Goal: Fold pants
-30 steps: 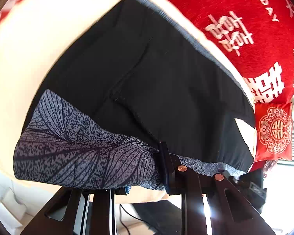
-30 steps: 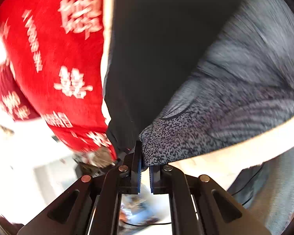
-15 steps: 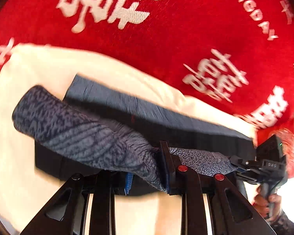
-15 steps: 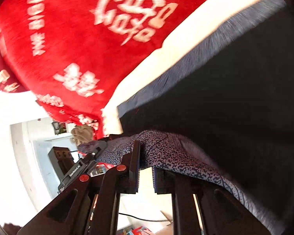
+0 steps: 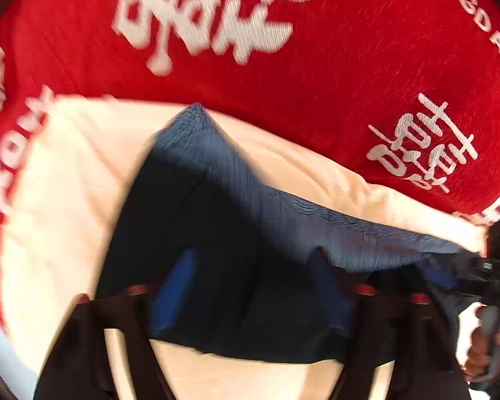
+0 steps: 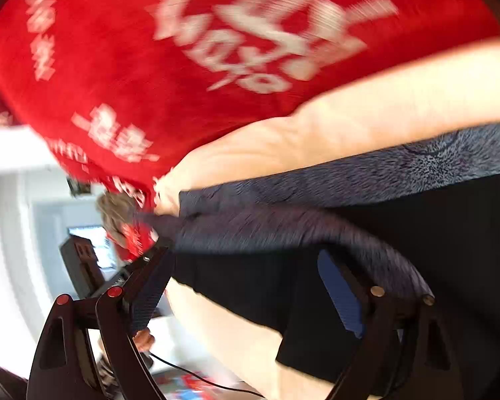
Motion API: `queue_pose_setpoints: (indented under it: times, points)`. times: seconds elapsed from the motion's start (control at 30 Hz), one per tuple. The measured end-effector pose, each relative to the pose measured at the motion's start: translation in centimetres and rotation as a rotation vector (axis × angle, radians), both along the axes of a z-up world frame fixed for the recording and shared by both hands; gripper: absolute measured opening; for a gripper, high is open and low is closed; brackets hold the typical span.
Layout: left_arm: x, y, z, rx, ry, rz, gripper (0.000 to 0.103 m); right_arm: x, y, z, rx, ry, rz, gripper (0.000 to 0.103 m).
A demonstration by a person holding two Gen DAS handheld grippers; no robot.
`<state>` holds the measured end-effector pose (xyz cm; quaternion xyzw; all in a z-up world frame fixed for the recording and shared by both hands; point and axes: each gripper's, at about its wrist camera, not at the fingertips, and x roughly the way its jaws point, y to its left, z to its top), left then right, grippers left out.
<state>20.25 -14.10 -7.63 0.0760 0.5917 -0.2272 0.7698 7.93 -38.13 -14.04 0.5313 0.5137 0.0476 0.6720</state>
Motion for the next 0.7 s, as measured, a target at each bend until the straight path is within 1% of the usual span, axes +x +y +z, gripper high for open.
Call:
queue_pose_setpoints:
  times: [0.03, 0.07, 0.1, 0.13, 0.17, 0.2, 0.27, 0.3, 0.33, 0.37, 0.4, 0.43, 0.47, 0.5, 0.53, 0.57, 0.6, 0.63, 0.67, 0.7]
  points:
    - [-0.1, 0.0, 0.0, 0.016, -0.009, -0.009, 0.077, 0.2, 1.3, 1.1, -0.020, -0.015, 0.029, 0.089]
    - [0.0, -0.1, -0.4, 0.040, -0.011, -0.017, 0.077, 0.4, 2.1, 1.4, -0.028, -0.023, 0.051, 0.083]
    - [0.3, -0.2, -1.0, 0.057, -0.009, -0.015, 0.077, 1.1, 3.3, 1.6, -0.048, -0.027, 0.091, 0.072]
    - [0.8, -0.6, -2.1, 0.076, -0.007, -0.007, 0.077, 2.3, 4.9, 1.4, -0.095, -0.022, 0.163, 0.067]
    - [1.2, -0.9, -3.2, 0.095, -0.005, 0.001, 0.077, 3.0, 5.6, 0.8, -0.122, -0.015, 0.205, 0.061]
    - [1.5, -0.9, -4.2, 0.111, -0.001, 0.005, 0.077, 4.6, 6.8, -0.2, -0.171, -0.004, 0.266, 0.057]
    - [2.1, -0.6, -6.4, 0.172, -0.008, 0.017, 0.077, 6.4, 7.6, -1.8, -0.230, -0.008, 0.330, 0.054]
    - [2.1, -0.1, -7.1, 0.173, -0.008, 0.022, 0.077, 7.4, 7.7, -2.9, -0.275, 0.000, 0.355, 0.053]
    - [1.9, 0.4, -7.1, 0.147, -0.026, 0.021, 0.077, 8.4, 7.6, -4.0, -0.320, 0.022, 0.368, 0.048]
    - [1.7, 0.7, -6.9, 0.154, -0.049, 0.013, 0.077, 8.9, 7.1, -4.9, -0.327, 0.038, 0.362, 0.036]
    - [1.5, 0.7, -6.9, 0.170, -0.047, 0.001, 0.078, 9.1, 6.3, -5.7, -0.314, 0.060, 0.330, 0.025]
    - [1.3, 0.9, -6.6, 0.185, -0.041, -0.005, 0.077, 8.9, 5.1, -6.2, -0.255, 0.078, 0.263, 0.025]
    - [1.0, 1.0, -6.1, 0.210, -0.033, -0.007, 0.077, 8.4, 4.2, -6.0, -0.193, 0.076, 0.194, 0.026]
    - [0.6, 0.9, -5.7, 0.224, -0.030, -0.013, 0.077, 7.5, 3.3, -5.4, -0.149, 0.063, 0.135, 0.027]
    - [-0.2, 0.9, -4.9, 0.231, -0.031, -0.026, 0.077, 6.4, 2.8, -4.4, -0.128, 0.040, 0.101, 0.032]
    - [-1.1, 0.7, -4.4, 0.226, -0.031, -0.036, 0.077, 5.1, 2.4, -3.1, -0.124, 0.014, 0.084, 0.046]
    - [-2.1, 0.4, -4.0, 0.220, -0.026, -0.048, 0.077, 3.9, 2.1, -2.3, -0.123, -0.004, 0.073, 0.064]
    - [-3.2, 0.0, -3.4, 0.213, -0.017, -0.065, 0.077, 1.9, 2.0, -0.9, -0.128, -0.026, 0.059, 0.070]
    - [-4.5, -0.3, -2.8, 0.209, -0.007, -0.083, 0.077, 0.7, 1.9, -0.2, -0.133, -0.030, 0.054, 0.073]
    - [-5.5, -0.8, -2.5, 0.205, 0.003, -0.099, 0.077, -1.1, 1.6, 0.4, -0.132, -0.027, 0.048, 0.073]
